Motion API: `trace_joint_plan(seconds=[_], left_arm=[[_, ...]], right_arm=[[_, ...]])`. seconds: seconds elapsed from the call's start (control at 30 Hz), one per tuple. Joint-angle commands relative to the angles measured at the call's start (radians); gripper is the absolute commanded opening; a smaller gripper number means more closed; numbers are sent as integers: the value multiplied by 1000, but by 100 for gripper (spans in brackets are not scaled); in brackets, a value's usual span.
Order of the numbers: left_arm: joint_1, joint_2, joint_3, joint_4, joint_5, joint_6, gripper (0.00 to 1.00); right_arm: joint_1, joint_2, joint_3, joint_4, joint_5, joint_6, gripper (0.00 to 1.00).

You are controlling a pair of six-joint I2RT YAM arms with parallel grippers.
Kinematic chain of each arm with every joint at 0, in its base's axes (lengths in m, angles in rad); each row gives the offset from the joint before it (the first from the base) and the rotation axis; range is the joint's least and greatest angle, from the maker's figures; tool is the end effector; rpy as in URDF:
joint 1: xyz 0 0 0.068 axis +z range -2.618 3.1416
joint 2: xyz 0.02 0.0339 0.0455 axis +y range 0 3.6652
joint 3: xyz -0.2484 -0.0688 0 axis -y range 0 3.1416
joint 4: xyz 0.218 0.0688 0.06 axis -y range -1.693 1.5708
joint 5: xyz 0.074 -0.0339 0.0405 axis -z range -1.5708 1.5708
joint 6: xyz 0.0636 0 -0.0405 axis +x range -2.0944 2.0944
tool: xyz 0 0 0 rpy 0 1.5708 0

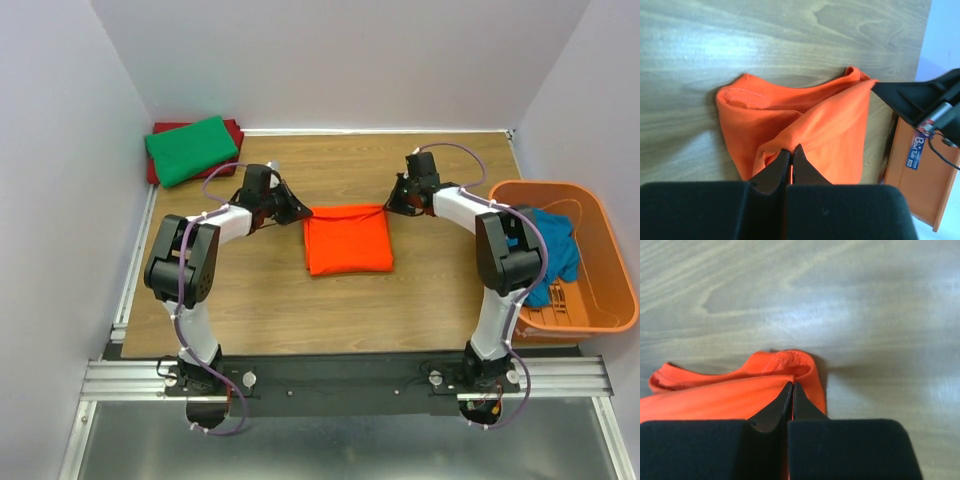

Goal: Fold and stack the t-shirts
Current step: Fold the long partially folded tshirt into a neat square

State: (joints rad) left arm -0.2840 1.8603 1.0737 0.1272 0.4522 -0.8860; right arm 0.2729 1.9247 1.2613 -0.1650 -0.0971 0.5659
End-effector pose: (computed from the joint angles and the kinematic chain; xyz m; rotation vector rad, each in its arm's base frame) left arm 0.3676 -0.1362 0.1592 -0.4507 2.3595 -1.1038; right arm 0.3909 0.1158 0.1584 0.3125 2.4360 0.4982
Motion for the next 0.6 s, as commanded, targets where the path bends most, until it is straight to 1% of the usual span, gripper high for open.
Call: trace_joint_plan(seconds=[0.0,0.07,0.1,0.13,0.2,0.23,0.27,0.3,0.33,0.37,0.4,0.43,0.47,0.57], left_arm=[[35,11,38,15,13,18,0],[49,23,49,15,20,24,1],[54,28,54,17,23,27,3],[60,37,69,20,31,35,10],[72,51,80,29,43,38,16],[75,51,83,41,46,39,23],[88,51,88,52,51,44,28],[97,50,97,51,54,48,31],[106,45,104,52,55,51,39],[121,28,107,57,52,61,42],[127,20,114,55,49,67,48],[137,13,120,48,46,71,49],[141,-9,120,26,24,81,49],[138,-47,109,-10,-18,104,49]], right_arm=[[-15,48,88,53,30,-41,7],[-18,62,119,53,31,-38,8],[-21,68,127,53,31,-38,9],[-23,72,134,53,33,-37,12],[-32,88,159,53,30,-35,15],[-32,94,171,53,24,-35,18],[-34,102,191,53,4,-44,23],[-37,102,197,51,-10,-49,25],[-35,91,194,55,-22,-57,28],[-35,67,178,59,-54,-67,36],[-34,53,167,65,-78,-75,42],[-34,40,158,67,-94,-80,45],[-34,28,145,67,-133,-89,45],[-18,-39,70,82,-179,-103,47]])
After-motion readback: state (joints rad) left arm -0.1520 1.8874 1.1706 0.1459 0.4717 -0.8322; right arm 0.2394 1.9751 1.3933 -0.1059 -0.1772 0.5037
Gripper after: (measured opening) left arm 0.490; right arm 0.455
